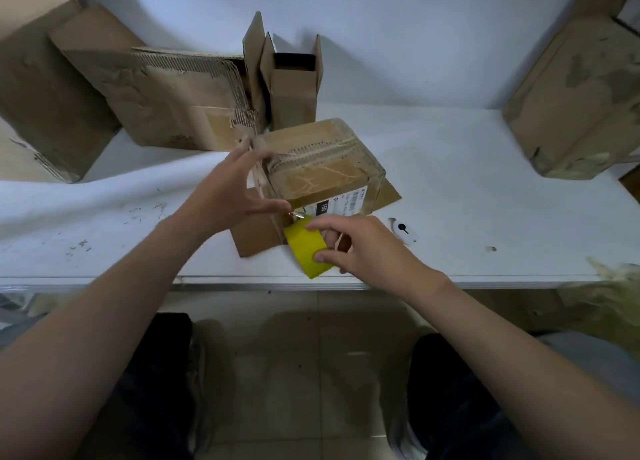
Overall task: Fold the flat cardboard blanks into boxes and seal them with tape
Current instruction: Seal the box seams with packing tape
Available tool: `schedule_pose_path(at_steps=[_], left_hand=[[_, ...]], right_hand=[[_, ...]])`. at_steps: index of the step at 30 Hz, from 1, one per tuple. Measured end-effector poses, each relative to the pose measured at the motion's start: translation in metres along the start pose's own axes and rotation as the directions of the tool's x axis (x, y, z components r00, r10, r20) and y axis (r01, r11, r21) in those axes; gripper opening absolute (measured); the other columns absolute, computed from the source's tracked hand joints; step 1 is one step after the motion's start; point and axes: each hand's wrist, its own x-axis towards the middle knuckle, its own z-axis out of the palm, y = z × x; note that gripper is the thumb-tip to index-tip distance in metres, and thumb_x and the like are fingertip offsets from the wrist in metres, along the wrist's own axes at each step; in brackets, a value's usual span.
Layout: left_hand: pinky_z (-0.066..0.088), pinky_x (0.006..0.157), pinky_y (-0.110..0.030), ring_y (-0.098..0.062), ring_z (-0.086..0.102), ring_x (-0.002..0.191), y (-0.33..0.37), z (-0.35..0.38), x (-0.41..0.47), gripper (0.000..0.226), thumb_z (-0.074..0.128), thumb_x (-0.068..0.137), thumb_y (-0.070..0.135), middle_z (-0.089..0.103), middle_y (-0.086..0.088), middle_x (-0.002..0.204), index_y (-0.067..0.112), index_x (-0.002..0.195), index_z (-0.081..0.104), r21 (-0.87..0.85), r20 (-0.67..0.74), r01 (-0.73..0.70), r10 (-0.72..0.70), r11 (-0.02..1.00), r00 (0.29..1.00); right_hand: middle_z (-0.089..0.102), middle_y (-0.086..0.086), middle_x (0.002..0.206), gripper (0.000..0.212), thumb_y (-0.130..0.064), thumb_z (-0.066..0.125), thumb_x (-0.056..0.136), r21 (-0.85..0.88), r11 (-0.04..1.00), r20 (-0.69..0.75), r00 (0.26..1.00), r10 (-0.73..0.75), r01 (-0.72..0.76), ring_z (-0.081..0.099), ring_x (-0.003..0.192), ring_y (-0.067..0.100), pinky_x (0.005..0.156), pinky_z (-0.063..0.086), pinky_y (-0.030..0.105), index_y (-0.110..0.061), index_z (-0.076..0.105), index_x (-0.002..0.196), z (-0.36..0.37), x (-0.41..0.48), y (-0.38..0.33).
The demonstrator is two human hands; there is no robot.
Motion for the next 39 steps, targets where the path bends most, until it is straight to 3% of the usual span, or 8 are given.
schedule_pose_path(at_steps=[5,8,12,17,20,24,32,39], left_hand=[[0.052,0.08,-0.038,-0.019,0.06,0.098,0.0,0.016,-0.003,0.077,0.083,0.072,0.058,0.063,0.0,0.113,0.02,0.13,0.049,-0.112,-0.2,0.208,-0.227,0.972,0.953],[0.049,0.064,-0.032,-0.015,0.063,0.076,0.003,0.033,-0.02,0.058,0.073,0.084,0.057,0.065,0.0,0.094,0.013,0.113,0.048,-0.316,-0.03,0.376,-0.406,0.871,0.914],[0.059,0.059,-0.026,-0.018,0.071,0.086,0.019,0.055,-0.038,0.05,0.071,0.094,0.025,0.063,-0.006,0.113,0.01,0.13,0.039,-0.708,0.24,0.474,-0.453,0.523,0.858],[0.059,0.056,-0.023,-0.023,0.066,0.102,0.031,0.062,-0.043,0.041,0.064,0.098,0.015,0.056,-0.007,0.128,0.012,0.132,0.041,-0.81,0.235,0.441,-0.474,0.388,0.849],[0.061,0.066,-0.029,-0.027,0.067,0.108,0.034,0.061,-0.043,0.035,0.061,0.1,0.018,0.06,-0.008,0.129,0.013,0.131,0.046,-0.823,0.271,0.454,-0.468,0.341,0.841],[0.062,0.068,-0.03,-0.021,0.07,0.099,0.038,0.062,-0.044,0.028,0.059,0.102,0.019,0.067,-0.004,0.117,0.014,0.128,0.051,-0.852,0.312,0.454,-0.443,0.262,0.84],[0.06,0.088,-0.043,-0.03,0.069,0.11,0.037,0.064,-0.042,0.046,0.061,0.1,0.026,0.063,-0.01,0.13,0.011,0.141,0.047,-0.843,0.32,0.471,-0.463,0.258,0.827],[0.061,0.063,-0.028,-0.024,0.073,0.098,0.037,0.065,-0.042,0.043,0.063,0.099,0.029,0.067,-0.011,0.123,0.01,0.136,0.051,-0.853,0.301,0.453,-0.463,0.261,0.834]], right_hand=[[0.069,-0.003,0.084,0.045,-0.013,0.073,0.091,0.215,0.973,-0.031,0.995,0.093,-0.084,0.069,0.07,0.007,0.069,0.059,0.02,-0.026,0.065,0.133,0.006,0.014,-0.005],[0.071,-0.005,0.084,0.046,-0.013,0.074,0.091,0.202,0.975,-0.021,0.994,0.103,-0.096,0.07,0.068,0.009,0.072,0.06,0.022,-0.026,0.064,0.134,0.005,0.017,-0.005],[0.072,-0.008,0.083,0.042,-0.014,0.072,0.092,0.18,0.98,0.004,0.997,0.08,-0.079,0.07,0.069,0.009,0.072,0.061,0.026,-0.025,0.066,0.132,-0.001,0.016,-0.006],[0.066,-0.026,0.088,0.014,-0.037,0.066,0.097,-0.157,0.975,-0.185,0.975,0.126,-0.156,0.065,0.08,0.001,0.071,0.052,0.026,-0.034,0.078,0.102,-0.035,0.007,0.012],[0.068,-0.007,0.102,0.026,-0.048,0.057,0.098,-0.492,0.727,-0.327,0.876,0.356,-0.479,0.064,0.094,0.025,0.073,0.041,0.032,-0.029,0.075,0.099,-0.054,0.0,0.047],[0.065,0.001,0.11,0.04,-0.057,0.055,0.096,-0.536,0.587,-0.29,0.785,0.548,-0.607,0.062,0.092,0.027,0.075,0.041,0.033,-0.021,0.068,0.108,-0.051,-0.006,0.08],[0.067,-0.008,0.096,0.017,-0.037,0.075,0.089,-0.298,0.876,-0.157,0.925,0.347,-0.379,0.06,0.084,0.014,0.069,0.044,0.029,-0.029,0.061,0.095,-0.048,-0.006,0.061],[0.071,-0.017,0.108,0.025,-0.039,0.072,0.09,-0.089,0.982,-0.043,0.984,-0.172,0.168,0.062,0.096,0.007,0.077,0.051,0.021,-0.037,0.07,0.115,-0.05,0.019,-0.006]])
